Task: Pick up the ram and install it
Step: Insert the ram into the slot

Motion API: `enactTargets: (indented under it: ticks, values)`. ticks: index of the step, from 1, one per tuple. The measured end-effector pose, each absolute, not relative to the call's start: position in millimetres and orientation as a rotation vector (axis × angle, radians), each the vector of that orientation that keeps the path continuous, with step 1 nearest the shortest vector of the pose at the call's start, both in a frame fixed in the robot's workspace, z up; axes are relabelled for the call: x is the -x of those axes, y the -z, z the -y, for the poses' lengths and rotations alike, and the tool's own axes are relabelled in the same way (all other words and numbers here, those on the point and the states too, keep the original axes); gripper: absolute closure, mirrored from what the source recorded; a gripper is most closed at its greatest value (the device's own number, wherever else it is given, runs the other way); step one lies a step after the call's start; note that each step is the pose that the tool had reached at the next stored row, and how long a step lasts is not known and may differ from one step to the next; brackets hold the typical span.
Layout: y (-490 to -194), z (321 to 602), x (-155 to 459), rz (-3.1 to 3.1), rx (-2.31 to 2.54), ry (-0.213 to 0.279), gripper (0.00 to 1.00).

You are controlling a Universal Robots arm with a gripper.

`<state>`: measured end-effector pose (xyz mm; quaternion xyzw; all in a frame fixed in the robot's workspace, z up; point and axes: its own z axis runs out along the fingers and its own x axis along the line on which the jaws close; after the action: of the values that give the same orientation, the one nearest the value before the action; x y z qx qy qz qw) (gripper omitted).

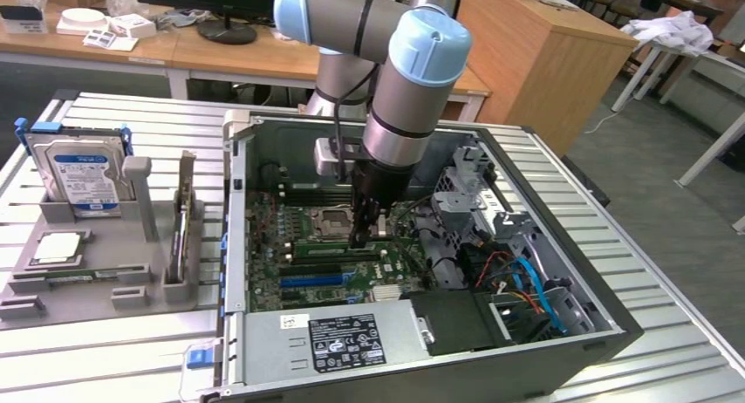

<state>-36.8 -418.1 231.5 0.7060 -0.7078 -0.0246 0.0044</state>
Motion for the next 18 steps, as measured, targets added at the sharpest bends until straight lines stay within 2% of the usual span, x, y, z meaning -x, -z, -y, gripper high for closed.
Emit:
enactTargets:
  ticks: [18]
  values:
    - [-230.7, 418.1, 35.8, 2.216, -2.213, 0.077, 0.89]
